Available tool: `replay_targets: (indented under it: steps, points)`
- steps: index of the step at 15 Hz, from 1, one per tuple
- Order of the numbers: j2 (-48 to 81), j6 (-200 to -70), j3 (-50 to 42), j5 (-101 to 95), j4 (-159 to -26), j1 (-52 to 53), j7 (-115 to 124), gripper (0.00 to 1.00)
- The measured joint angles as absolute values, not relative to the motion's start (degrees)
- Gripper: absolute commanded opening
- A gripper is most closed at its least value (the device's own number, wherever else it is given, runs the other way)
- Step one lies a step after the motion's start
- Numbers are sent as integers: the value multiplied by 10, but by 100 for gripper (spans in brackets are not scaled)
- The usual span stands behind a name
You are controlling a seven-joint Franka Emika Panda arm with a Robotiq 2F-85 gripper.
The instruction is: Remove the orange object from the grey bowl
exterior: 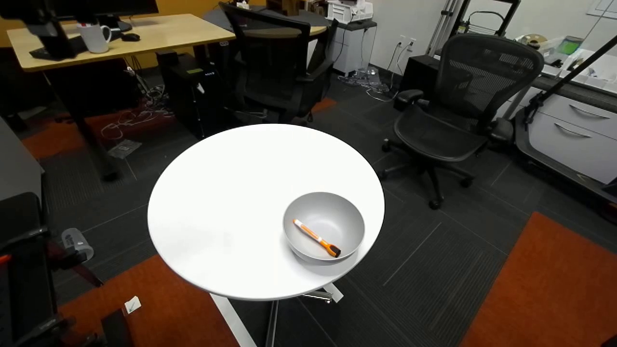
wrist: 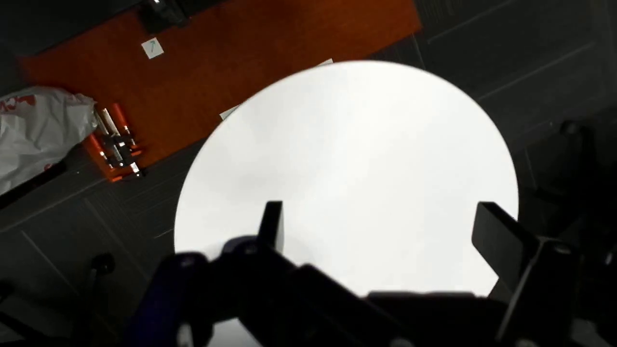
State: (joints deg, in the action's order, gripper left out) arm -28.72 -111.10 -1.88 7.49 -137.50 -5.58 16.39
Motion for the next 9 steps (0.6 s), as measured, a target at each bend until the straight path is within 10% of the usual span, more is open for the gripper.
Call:
replay_targets:
  steps: [9]
  points:
    - [-120,-1267,-26,85,-1327,-95,373,100]
